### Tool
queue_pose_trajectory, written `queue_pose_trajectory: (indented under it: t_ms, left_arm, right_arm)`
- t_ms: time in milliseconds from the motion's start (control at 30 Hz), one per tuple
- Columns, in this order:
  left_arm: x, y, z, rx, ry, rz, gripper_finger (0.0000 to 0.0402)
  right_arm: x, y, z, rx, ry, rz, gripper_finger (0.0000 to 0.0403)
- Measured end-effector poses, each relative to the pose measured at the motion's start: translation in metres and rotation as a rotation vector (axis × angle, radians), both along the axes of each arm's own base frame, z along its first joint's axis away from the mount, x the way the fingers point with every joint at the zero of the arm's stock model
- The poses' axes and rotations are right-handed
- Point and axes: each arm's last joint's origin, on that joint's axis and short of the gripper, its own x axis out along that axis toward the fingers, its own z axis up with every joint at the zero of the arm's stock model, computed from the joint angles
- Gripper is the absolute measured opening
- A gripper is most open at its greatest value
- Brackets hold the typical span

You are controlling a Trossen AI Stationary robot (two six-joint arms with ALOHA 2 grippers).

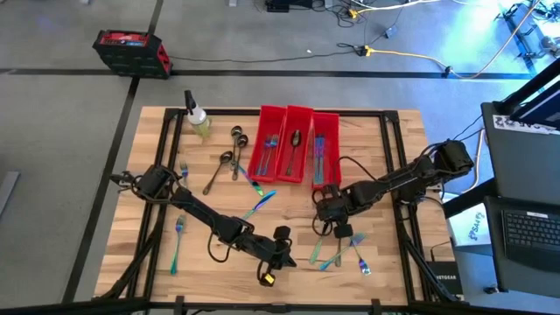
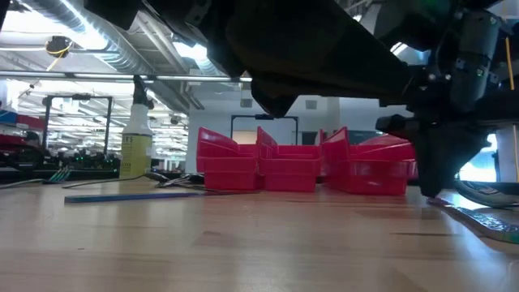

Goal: Sort silverware
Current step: Put the blue knife into the right red silverware bin

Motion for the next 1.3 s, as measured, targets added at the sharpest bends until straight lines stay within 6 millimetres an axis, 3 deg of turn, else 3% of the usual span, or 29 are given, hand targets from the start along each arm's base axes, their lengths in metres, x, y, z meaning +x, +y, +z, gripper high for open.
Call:
queue_pose_trajectory:
  t_ms: [200,600,833,1033,1133,1300]
  left_arm:
    - [0.0,0.0,-0.001,-0.004,0.01,0.004,0.0]
    - [-0.009,-0.009,-0.007,0.004,0.084,0.018,0.0]
    - [-0.009,-0.007,-0.008,0.003,0.094,0.071,0.0]
    - [-0.009,-0.007,-0.008,-0.001,0.089,0.109,0.0]
    - [-0.009,-0.006,-0.008,0.004,0.084,0.123,0.0]
    - [-0.009,-0.006,-0.008,0.008,0.079,0.142,0.0]
  right_arm:
    - [0.001,0.001,0.0,-0.003,-0.016,0.025,0.0]
    - [0.002,0.027,0.011,0.018,-0.074,0.403,0.0007]
    - [0.011,0.033,0.024,0.009,-0.14,0.631,0.008]
    - [0.012,0.035,0.016,-0.011,-0.122,0.746,0.0161]
    - [0.016,0.036,0.008,-0.034,-0.12,0.804,0.0167]
    - [0.023,0.039,0.0,-0.035,-0.149,0.825,0.0141]
